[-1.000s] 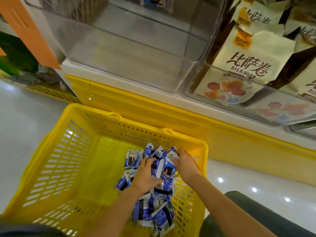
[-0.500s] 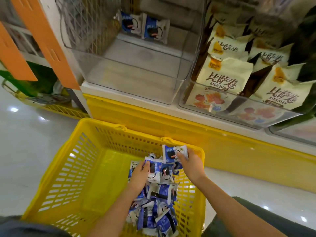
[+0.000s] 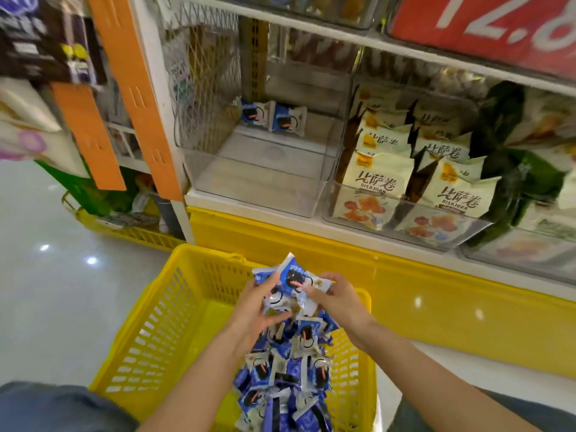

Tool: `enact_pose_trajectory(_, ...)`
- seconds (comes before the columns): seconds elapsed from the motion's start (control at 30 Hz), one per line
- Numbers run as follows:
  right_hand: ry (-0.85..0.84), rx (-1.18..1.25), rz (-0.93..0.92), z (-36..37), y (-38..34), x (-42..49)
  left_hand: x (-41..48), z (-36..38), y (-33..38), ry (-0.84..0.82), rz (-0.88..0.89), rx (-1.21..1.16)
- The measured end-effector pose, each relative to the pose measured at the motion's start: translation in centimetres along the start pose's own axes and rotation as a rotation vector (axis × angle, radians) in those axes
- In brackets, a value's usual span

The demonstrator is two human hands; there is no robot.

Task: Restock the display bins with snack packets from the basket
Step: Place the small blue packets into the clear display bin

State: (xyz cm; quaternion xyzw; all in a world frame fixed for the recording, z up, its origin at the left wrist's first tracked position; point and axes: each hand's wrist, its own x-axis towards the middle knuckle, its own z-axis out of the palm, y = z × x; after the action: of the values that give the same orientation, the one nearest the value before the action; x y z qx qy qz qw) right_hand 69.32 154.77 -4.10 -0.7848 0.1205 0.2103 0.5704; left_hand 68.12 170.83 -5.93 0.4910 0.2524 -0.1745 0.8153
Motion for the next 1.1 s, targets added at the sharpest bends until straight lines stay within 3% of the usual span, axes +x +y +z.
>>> enact_pose_trajectory(0.2, -0.202, -0.099, -0.179, 0.4, -3.5, -2.2, -1.4, 0.2, 3.5, 0.023, 0.325, 0.293)
enact_pose_trajectory(0.37, -0.086, -0.129, -0.387, 0.1, -8.3, -3.1, -2.6, 0.8, 8.1, -0.055, 0.533, 0.379)
enact_pose_trajectory(0.5, -0.021, -0.218, -0.539, -0.4, -13.4, -3.2, -3.6, 0.4, 12.2, -0.004, 0.663, 0.388)
enact_pose_trajectory(0.67, 0.271, -0.327, -0.644, -0.3, -19.7, -0.1, -3.3, -0.8, 15.9, 0.111, 0.73, 0.39)
enact_pose_trajectory(0.77, 0.416, -0.537, -0.639, -0.3, -23.3, 4.1, -2.8, -1.5, 17.4, 0.104, 0.729, 0.361)
enact_pose_trajectory(1.0, 0.461, -1.167, -0.413, -1.4, -27.3, 13.8, -1.1, -2.7, 19.6, 0.085, 0.73, 0.228)
enact_pose_trajectory(1.1, 0.485, -1.312, -0.334, -2.0, -27.3, 16.9, -0.1, -2.8, 20.2, 0.049, 0.714, 0.15)
